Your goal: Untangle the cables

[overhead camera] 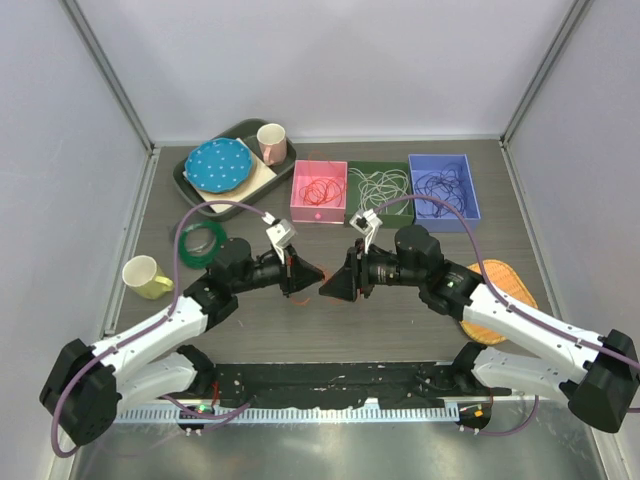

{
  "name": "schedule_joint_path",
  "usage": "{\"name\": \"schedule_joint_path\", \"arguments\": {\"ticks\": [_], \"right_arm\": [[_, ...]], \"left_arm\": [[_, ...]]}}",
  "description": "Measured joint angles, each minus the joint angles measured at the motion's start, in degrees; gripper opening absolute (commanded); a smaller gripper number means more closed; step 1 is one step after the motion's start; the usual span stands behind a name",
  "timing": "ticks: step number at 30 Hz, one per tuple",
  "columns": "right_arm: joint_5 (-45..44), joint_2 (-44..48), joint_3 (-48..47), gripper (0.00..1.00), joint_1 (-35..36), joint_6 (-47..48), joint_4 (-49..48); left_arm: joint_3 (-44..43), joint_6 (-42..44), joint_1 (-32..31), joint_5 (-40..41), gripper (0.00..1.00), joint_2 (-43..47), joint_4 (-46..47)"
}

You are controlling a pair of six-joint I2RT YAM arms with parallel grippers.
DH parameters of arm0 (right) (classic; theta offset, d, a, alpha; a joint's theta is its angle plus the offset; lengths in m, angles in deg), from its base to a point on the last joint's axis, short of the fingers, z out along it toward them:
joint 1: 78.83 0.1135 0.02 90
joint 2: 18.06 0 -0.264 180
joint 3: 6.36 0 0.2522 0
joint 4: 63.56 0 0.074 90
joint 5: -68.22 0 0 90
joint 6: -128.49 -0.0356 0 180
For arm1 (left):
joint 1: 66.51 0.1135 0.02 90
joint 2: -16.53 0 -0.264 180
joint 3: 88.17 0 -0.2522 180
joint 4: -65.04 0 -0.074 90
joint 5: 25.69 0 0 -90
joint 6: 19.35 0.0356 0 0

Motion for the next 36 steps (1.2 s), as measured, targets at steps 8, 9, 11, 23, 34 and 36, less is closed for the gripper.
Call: {"name": "schedule_joint_path", "arguments": {"ticks": [8,9,11,23,34,36], "right_arm": [[-22.3,5.8,0.4,0.94,0.0,-1.3,8.0],[-26.3,7.3,0.9,0.94,0.0,-1.9,8.9],[-33.6,10.5,2.4,0.95,0.0,-3.3,10.0],[-60.7,22.3,17.3,0.96,0.0,-10.2,18.3],[-64.6,25.2,20.2,0.96,0.0,-10.2,18.9],[-65.0,25.4,20.7,0.96,0.0,-10.2,18.9]], "left_arm": [[-0.3,-4.0,-0.1,18.5,0.0,5.8,-7.2],[-0.8,-4.5,-0.1,20.8,0.0,5.8,-8.5],[-2.6,-5.2,-0.1,25.2,0.0,5.6,-11.7],[-27.0,-5.0,0.3,45.5,0.0,-8.7,-22.8],[-61.9,-2.0,5.3,49.0,0.0,-27.6,-32.3],[-67.5,-1.9,6.4,49.2,0.0,-29.9,-33.8]]}}
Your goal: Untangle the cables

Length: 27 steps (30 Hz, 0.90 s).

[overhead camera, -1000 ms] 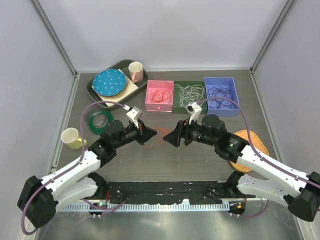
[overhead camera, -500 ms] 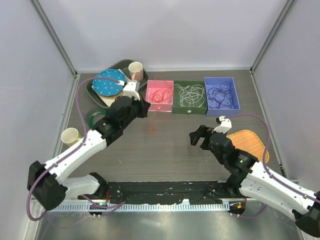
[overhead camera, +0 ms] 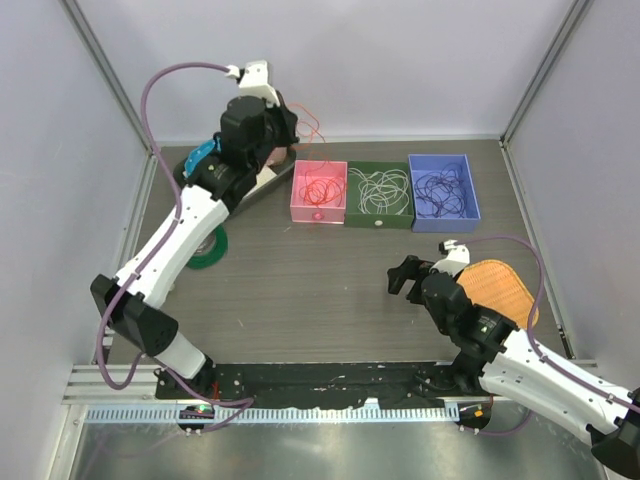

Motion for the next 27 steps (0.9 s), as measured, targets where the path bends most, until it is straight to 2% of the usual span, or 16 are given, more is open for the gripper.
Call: {"name": "schedule_joint_path", "arguments": {"ticks": [5,9,21,27], "right_arm": [[-1.3,0.1,0.3,0.96,0.0,0.0,0.0],[-2.5,0.1,0.3,0.96,0.0,0.2,-0.1],[-3.5,0.7,0.3,0.96,0.0,0.2,-0.3],[-3.5,1.1,0.3,0.96,0.0,0.3,-0.3]], "left_arm": [[-9.5,0.0,2.0,0.2,0.0,-2.6,-2.2],[-12.7,0.1,2.7,0.4,0.0,-2.7,-2.4],[-12.1,1.3,2.7,-0.5,0.0,-2.2,-2.1],[-13.7,1.6,2.7,-0.6,0.0,-5.1,-1.2]]}}
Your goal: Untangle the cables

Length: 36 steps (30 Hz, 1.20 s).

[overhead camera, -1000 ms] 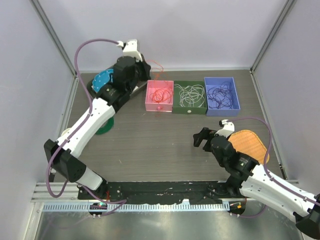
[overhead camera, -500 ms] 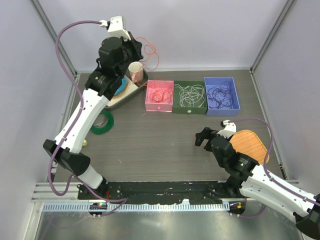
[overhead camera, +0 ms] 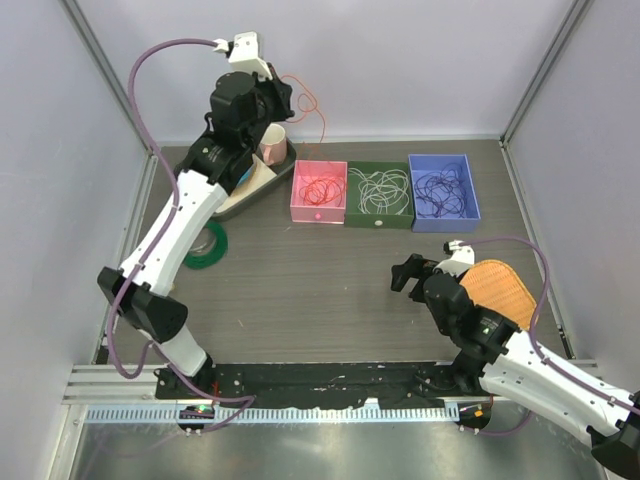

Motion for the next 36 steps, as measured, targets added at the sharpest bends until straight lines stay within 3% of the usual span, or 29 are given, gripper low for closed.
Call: {"name": "schedule_joint_path", "arguments": {"ticks": [19,26,36], "right_arm": [[-0.3,0.8,0.6,0.96,0.0,0.0,0.0],[-0.7,0.6,0.6,0.96,0.0,0.0,0.0],[-1.4,-1.0,0.6,0.96,0.0,0.0,0.0]], "left_arm": [[-3.8,0.2,1.5,0.7,0.0,-16.4,-0.9],[0.4,0.2,1.8,-0.4,0.0,-19.3,-1.2],[0.5,-0.3,1.8,-1.0,0.0,-32.9,-5.3]]}}
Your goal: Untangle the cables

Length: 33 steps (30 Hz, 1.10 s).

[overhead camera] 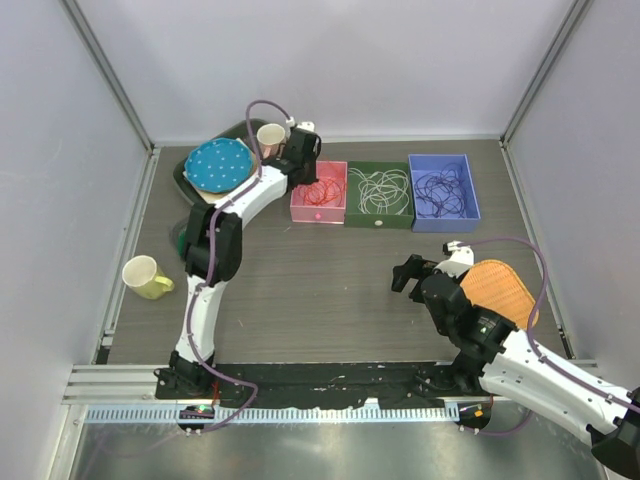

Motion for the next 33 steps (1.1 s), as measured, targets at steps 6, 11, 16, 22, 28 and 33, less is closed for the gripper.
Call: {"name": "schedule_joint_path", "arguments": {"ticks": [6,11,16,22,28,33], "right_arm": [[-0.3,-0.6,0.0,0.96,0.0,0.0,0.0],[-0.4,-1.0,0.0,0.96,0.0,0.0,0.0],[-0.4,-1.0,0.0,0.95,0.0,0.0,0.0],[-0.4,-0.9,0.0,0.96,0.0,0.0,0.0],[-0.4,-0.9,0.0,0.96,0.0,0.0,0.0],[-0.4,-0.9,0.0,0.96,0.0,-0.1,0.0]], "left_arm": [[-2.0,-1.3,0.0,2.0,0.01,-6.3,-7.3],[-4.9,-1.5,0.0,1.7,0.12,-8.5,-10.8],[-5.1,-1.3,-0.1,0.3,0.3,-8.2,-11.0],[-5.1,-1.2,-0.4,-1.8,0.48,-3.3,-11.1],[-5.3,-0.9,-1.2,-3.2,0.78,5.0,-11.1],[-3.7,-1.1,-2.3,-4.2,1.0,13.0,-10.7]]}}
